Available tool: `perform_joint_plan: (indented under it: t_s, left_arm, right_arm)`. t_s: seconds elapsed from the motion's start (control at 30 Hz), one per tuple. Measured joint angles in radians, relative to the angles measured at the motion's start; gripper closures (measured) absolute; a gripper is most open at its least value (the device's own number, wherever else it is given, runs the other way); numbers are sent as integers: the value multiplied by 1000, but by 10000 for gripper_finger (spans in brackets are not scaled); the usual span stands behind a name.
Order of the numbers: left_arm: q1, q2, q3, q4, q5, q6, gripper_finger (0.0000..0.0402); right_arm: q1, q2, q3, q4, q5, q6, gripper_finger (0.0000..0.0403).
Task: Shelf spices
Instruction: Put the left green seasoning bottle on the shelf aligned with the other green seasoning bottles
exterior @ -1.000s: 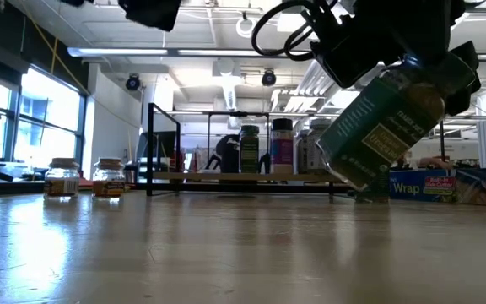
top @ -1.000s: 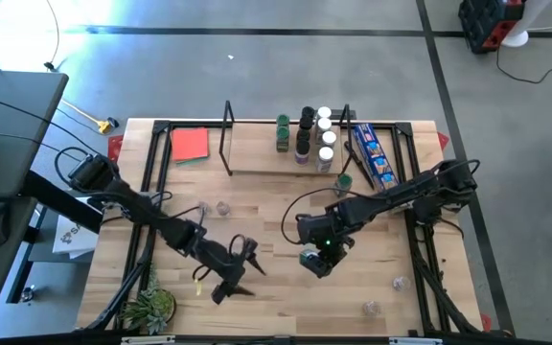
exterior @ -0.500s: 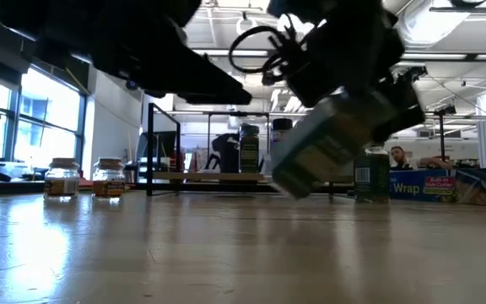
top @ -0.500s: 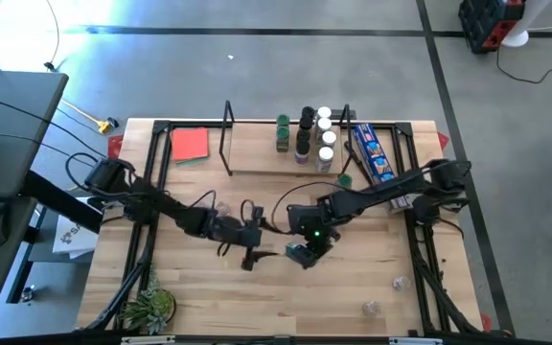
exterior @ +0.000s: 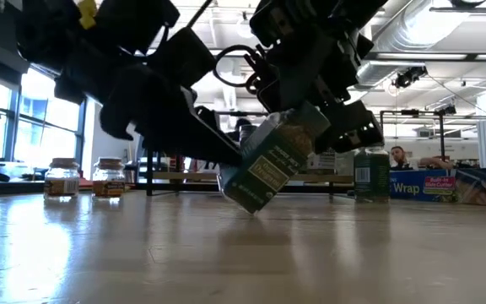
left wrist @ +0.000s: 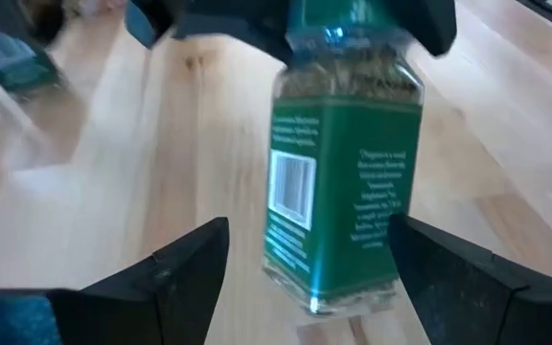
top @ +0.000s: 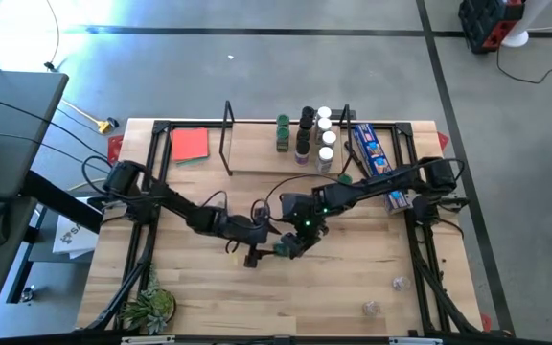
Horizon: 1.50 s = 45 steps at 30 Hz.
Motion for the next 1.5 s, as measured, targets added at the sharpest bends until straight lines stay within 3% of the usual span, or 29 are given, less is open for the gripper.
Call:
perform_joint_plan:
  t_s: [0.23, 0.4, 0.67, 0.9, 1.0, 1.13, 1.3, 1.4, 1.5]
  left_arm:
    - [6, 30, -39, -27, -12, -22, 120]
    - [9, -26, -139, 9, -111, -61, 120]
    - [5, -76, -280, 202, -119, -128, 120]
    - [-21, -79, -285, 303, -118, -125, 120]
    - [-37, -80, -284, 370, -113, -95, 120]
    - [-21, -79, -241, 385, -14, -50, 126]
    - [23, -50, -149, 282, 127, -54, 161]
    - [47, -45, -120, 206, 130, -66, 189]
    - [73, -44, -120, 159, 115, -103, 216]
  right_arm:
    - [-1, -1, 0, 23, 56, 19, 182]
    - [1, -4, 0, 83, 79, 41, 182]
    - [-10, -7, 52, 111, 95, 68, 181]
    - [-19, -7, 130, 96, 122, -156, 181]
    - [42, -7, 171, 94, 216, -373, 181]
    - [153, -6, 185, 77, 453, -609, 181]
    - [246, 1, 182, 75, 589, -673, 181]
    - [290, 3, 182, 74, 625, -687, 181]
    - [329, 13, 182, 74, 680, -801, 181]
